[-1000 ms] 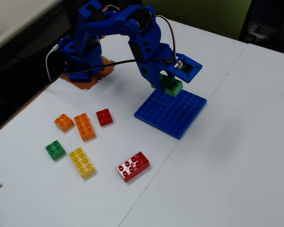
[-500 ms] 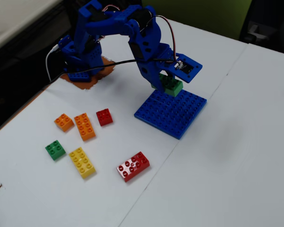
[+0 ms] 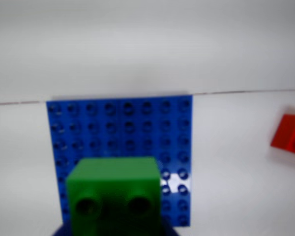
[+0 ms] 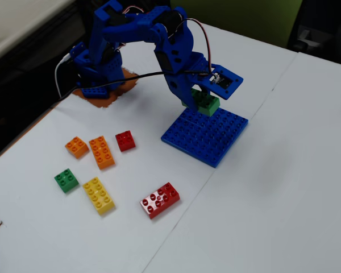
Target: Pick up the 2x4 green block and go up the 8x8 blue block.
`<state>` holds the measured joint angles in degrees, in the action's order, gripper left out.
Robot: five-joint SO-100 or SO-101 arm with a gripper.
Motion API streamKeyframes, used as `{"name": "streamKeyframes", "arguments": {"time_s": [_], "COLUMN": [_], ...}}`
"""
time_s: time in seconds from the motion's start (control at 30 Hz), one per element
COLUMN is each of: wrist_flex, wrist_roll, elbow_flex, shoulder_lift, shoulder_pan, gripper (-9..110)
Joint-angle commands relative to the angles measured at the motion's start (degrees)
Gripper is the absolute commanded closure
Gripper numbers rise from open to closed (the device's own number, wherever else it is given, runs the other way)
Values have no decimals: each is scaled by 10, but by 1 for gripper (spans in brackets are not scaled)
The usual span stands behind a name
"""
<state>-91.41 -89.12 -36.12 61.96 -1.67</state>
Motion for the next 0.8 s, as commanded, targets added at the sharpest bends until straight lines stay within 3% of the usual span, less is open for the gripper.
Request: {"name": "streamKeyframes", "arguments": {"time_s": [0.0, 0.77], "wrist_flex": [8, 4], "wrist_roll": [2, 1], "elbow_flex": [2, 2], "shoulder_lift": [11, 11], "shoulder_pan": [7, 7], "gripper": [98, 98]}}
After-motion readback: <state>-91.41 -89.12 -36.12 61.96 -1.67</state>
